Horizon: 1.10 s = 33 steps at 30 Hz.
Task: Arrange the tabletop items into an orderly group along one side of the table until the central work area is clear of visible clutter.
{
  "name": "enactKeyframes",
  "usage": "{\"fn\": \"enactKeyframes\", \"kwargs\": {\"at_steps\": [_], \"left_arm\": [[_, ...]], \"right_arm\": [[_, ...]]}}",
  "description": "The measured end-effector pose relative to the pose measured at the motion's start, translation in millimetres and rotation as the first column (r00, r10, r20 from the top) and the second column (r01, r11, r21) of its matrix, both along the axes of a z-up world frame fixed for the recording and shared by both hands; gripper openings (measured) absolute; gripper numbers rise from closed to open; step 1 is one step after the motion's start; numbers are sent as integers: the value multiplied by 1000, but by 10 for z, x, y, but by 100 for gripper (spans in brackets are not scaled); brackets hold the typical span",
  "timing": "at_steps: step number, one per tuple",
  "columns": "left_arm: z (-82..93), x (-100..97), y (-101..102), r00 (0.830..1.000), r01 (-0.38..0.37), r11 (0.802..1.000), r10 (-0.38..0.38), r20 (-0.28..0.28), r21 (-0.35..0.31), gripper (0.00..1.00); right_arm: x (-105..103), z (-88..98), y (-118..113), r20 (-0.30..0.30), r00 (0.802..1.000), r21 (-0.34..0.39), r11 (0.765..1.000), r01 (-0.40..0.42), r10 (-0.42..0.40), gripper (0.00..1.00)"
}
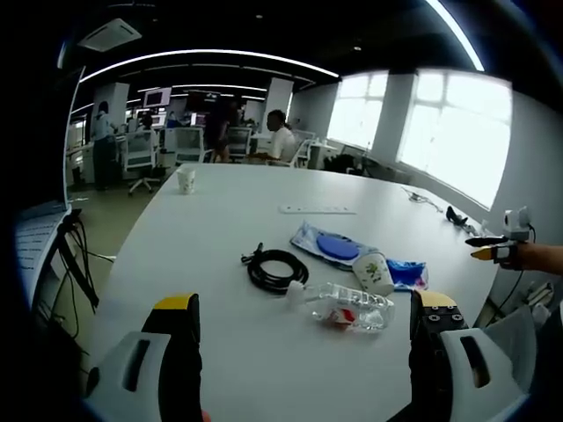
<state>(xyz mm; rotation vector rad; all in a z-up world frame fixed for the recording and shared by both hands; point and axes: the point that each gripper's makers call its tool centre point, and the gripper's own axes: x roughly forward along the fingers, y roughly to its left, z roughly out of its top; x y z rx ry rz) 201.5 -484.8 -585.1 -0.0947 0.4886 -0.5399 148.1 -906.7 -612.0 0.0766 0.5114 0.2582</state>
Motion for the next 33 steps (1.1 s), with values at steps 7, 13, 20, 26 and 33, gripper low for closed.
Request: {"fn": "enactKeyframes", "kwargs": {"at_steps": [7,13,20,26,33], "left_arm": [[10,12,4,1000,-8,1000,8,2,-7,100],[2,10,8,1000,-5,1000,5,0,-3,100],[4,18,20,1000,-4,1000,4,-2,1,100],[11,34,25,1000,-7,1000,7,-3,1,100],[-2,36,31,1000,-5,1000,5,-9,3,100]], "right_arm": [[-21,2,-6,-2,1000,-3,1000,5,-5,94],[-14,6,-15,1,1000,-2,1000,11,-11,93],[-13,-10,-4,-4,1000,-3,1000,7,-7,93],[0,-10,13,-3,1000,0,1000,6,-6,92],[-6,-21,12,-7,1000,2,1000,6,-6,92]]}}
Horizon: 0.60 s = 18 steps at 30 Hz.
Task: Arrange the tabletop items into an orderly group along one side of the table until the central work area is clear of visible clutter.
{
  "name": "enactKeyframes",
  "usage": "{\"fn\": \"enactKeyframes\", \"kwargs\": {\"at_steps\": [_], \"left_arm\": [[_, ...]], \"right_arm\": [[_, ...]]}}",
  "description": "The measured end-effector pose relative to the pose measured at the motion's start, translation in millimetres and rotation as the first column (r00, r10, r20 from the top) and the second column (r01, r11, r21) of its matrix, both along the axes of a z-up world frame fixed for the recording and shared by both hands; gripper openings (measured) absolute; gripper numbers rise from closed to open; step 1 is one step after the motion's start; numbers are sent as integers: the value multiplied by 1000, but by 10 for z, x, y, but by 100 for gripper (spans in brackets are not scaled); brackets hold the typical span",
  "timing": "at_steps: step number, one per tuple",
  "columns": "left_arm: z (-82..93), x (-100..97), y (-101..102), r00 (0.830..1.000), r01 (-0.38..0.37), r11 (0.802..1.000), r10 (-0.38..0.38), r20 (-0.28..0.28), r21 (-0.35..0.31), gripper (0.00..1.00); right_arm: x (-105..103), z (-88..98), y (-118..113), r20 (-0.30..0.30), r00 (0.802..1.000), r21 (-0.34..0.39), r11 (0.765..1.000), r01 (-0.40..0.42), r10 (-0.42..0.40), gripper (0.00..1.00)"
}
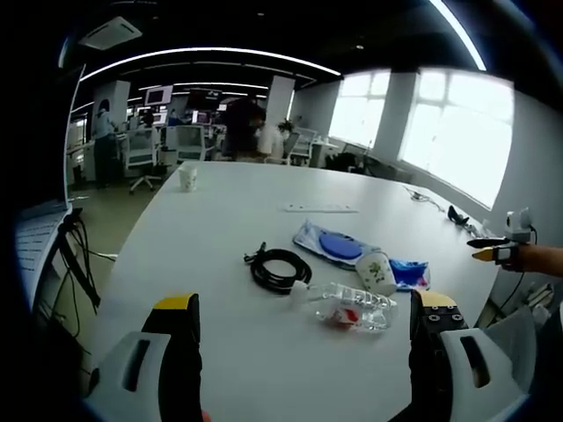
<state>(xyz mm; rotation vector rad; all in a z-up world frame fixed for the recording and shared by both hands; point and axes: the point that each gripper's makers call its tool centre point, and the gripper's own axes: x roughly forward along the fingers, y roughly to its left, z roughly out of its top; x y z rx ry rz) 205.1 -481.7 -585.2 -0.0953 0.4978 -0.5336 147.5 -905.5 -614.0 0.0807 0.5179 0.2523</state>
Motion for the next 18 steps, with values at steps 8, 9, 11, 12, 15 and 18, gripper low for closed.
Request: {"fn": "enactKeyframes", "kwargs": {"at_steps": [8,9,11,12,15,18], "left_arm": [[-34,-20,27,1000,-1,1000,1,-10,2,100],[-39,-22,33,1000,-1,1000,1,-12,3,100],[-40,-23,38,1000,-1,1000,1,-12,2,100],[-38,-22,41,1000,-1,1000,1,-11,2,100],[-33,-13,60,1000,-4,1000,4,-12,-4,100],[-22,3,68,1000,-11,1000,11,-10,-9,100]], "right_arm": [[-11,4,-30,0,1000,12,1000,15,-15,91],[-12,3,-36,-1,1000,11,1000,16,-16,91],[-11,4,-44,-1,1000,10,1000,18,-18,91],[-9,8,-45,0,1000,10,1000,19,-19,91],[-2,18,-50,1,1000,8,1000,20,-20,91],[14,34,-41,5,1000,8,1000,19,-19,91]]}}
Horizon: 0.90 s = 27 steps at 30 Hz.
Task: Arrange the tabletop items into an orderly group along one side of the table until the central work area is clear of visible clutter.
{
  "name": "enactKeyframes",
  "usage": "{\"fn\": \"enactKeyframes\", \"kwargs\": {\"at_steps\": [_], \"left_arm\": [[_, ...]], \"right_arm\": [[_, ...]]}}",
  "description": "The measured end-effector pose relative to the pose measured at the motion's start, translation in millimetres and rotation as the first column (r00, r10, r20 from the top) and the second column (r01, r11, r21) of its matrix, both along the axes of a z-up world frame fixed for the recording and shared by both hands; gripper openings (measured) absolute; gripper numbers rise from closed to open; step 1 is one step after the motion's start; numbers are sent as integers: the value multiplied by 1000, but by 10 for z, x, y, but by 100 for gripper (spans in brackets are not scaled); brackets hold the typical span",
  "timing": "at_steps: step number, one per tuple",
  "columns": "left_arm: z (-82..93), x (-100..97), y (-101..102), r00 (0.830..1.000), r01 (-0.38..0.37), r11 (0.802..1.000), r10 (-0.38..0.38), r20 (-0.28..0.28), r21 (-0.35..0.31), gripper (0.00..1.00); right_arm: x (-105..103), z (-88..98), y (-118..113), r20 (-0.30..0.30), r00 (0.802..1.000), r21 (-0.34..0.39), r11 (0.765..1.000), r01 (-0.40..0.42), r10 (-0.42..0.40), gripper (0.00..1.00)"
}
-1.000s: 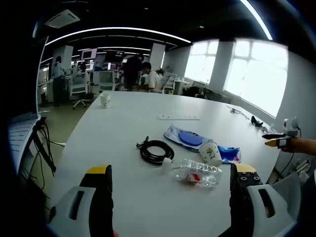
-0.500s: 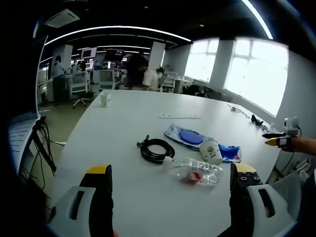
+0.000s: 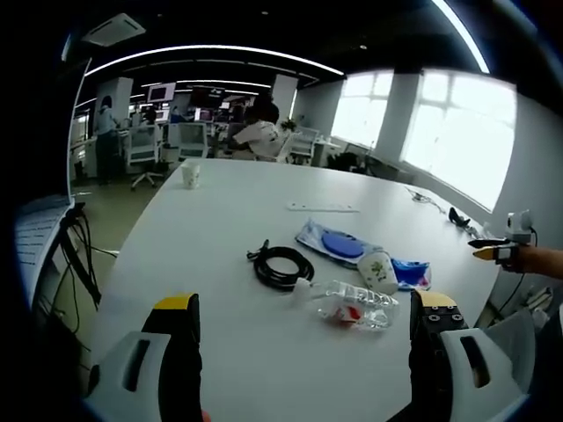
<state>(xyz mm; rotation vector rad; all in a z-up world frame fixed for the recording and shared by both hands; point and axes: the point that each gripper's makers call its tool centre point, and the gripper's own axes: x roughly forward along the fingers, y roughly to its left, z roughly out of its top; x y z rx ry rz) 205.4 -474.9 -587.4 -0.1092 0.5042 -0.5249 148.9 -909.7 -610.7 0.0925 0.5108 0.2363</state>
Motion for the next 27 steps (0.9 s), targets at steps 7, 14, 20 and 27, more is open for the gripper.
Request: {"fn": "enactKeyframes", "kwargs": {"at_steps": [7,14,20,27], "left_arm": [[1,35,-14,1000,11,1000,-11,-1,6,100],[-17,78,-17,1000,20,1000,-19,-8,13,100],[-40,108,-23,1000,25,1000,-25,-15,16,100],[-62,197,-33,999,36,999,-36,-19,20,100]], "right_arm": [[43,18,23,6,1000,-1,1000,-3,3,91],[94,18,91,4,1000,0,1000,-17,17,91],[175,26,165,8,1000,5,1000,-24,24,91],[296,46,288,11,999,3,999,-51,51,91]]}}
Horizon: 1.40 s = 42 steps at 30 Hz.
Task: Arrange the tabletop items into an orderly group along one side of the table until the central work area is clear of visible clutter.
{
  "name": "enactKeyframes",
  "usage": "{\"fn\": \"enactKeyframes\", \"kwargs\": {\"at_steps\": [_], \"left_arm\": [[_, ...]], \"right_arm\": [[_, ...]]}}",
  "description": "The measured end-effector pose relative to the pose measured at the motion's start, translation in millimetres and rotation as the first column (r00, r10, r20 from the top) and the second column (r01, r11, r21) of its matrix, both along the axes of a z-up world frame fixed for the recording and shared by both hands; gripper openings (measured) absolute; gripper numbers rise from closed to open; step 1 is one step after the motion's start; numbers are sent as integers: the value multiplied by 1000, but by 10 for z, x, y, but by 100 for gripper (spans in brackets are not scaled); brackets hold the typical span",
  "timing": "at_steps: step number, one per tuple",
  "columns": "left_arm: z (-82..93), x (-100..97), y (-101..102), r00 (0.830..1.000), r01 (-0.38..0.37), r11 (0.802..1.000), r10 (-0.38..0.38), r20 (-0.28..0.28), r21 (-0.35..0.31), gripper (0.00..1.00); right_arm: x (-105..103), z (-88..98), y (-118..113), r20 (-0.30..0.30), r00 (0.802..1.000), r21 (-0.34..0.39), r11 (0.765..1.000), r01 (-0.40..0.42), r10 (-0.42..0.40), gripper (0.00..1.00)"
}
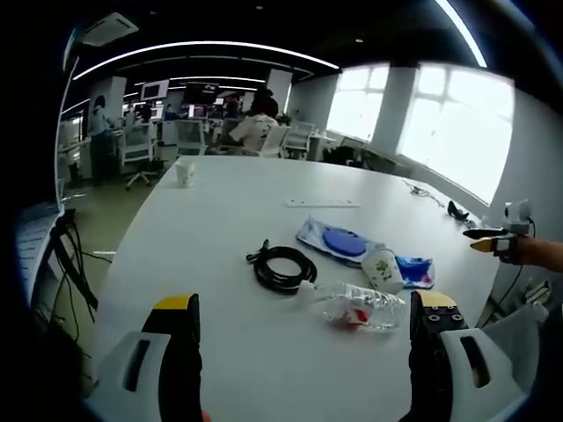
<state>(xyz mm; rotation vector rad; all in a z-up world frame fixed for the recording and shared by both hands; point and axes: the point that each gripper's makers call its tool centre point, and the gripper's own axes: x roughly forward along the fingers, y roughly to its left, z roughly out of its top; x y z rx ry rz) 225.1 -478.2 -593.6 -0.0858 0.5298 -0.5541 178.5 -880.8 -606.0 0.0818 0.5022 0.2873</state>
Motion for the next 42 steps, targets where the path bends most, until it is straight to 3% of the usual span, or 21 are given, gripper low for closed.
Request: {"fn": "enactKeyframes", "kwargs": {"at_steps": [23,42], "left_arm": [[-87,267,-7,1000,23,1000,-23,-12,9,99],[-124,609,-36,1000,23,1000,-23,-17,-9,99]], "right_arm": [[389,62,430,14,996,13,996,-93,93,90],[725,80,1010,25,979,45,978,-203,203,89]]}}
